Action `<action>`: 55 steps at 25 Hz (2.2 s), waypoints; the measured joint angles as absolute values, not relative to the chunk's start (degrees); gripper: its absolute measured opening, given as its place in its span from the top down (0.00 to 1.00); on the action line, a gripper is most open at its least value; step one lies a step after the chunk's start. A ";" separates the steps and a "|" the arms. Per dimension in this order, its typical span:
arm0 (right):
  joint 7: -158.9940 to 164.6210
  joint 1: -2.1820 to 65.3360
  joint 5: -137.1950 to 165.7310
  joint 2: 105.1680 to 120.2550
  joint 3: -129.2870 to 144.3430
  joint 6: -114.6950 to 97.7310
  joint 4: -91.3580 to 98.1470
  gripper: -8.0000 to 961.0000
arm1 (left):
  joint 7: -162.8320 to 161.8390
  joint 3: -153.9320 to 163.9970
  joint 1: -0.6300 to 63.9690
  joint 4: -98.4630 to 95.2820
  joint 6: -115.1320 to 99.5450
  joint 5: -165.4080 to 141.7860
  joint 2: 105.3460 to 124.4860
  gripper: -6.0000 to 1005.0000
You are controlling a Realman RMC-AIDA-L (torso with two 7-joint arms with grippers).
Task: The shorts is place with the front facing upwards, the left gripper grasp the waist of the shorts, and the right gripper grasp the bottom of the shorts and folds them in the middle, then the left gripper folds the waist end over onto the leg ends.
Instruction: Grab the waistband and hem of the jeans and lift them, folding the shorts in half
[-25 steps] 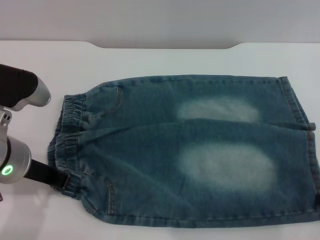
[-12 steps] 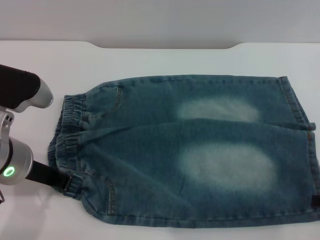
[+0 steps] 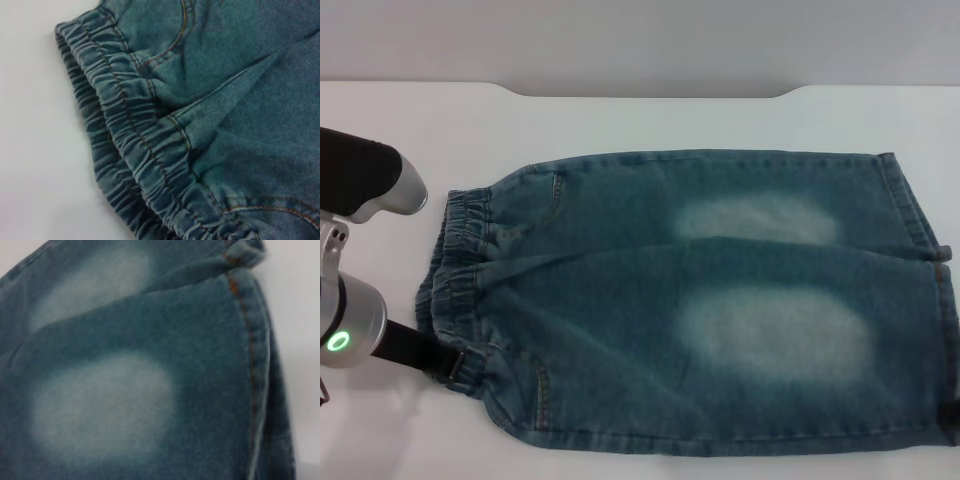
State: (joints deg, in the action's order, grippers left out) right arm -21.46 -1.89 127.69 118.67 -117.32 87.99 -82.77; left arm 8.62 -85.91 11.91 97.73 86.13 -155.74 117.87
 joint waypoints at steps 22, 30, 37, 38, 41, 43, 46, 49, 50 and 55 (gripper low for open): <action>-23.30 0.36 125.25 118.66 -123.03 92.01 -89.15 0.98 | 8.61 -88.07 11.13 99.35 83.90 -156.09 117.92 0.94; -24.69 1.62 124.01 118.57 -127.54 91.72 -95.29 0.98 | 9.25 -89.67 11.03 99.91 80.56 -156.08 117.84 0.94; -28.05 4.88 124.14 118.51 -133.97 91.44 -95.32 0.98 | 11.06 -91.65 11.64 99.47 76.23 -155.66 117.90 0.94; -28.58 5.33 124.20 118.50 -134.62 91.23 -95.21 0.98 | 11.21 -91.65 11.72 99.45 75.57 -155.64 117.90 0.94; -30.01 6.19 124.14 118.49 -135.80 89.49 -95.03 0.98 | 11.39 -91.66 12.09 99.22 73.50 -155.56 117.89 0.94; -30.85 6.57 123.93 118.48 -135.90 87.65 -94.94 0.98 | 11.42 -91.67 12.51 98.85 71.93 -155.56 117.88 0.94; -32.04 7.68 123.81 118.57 -135.94 85.29 -94.11 0.98 | 11.76 -91.48 13.22 98.09 69.91 -155.56 117.87 0.94; -33.51 9.08 123.67 118.62 -135.99 83.30 -92.19 0.98 | 12.11 -91.25 14.35 96.18 66.55 -155.23 117.90 0.94; -34.05 9.40 123.63 118.62 -136.00 82.50 -91.42 0.98 | 12.11 -91.25 14.35 96.18 66.55 -155.23 117.90 0.94; -37.21 10.92 123.01 118.57 -136.04 78.25 -87.89 0.98 | 13.38 -91.41 15.73 93.34 63.09 -153.08 117.89 0.94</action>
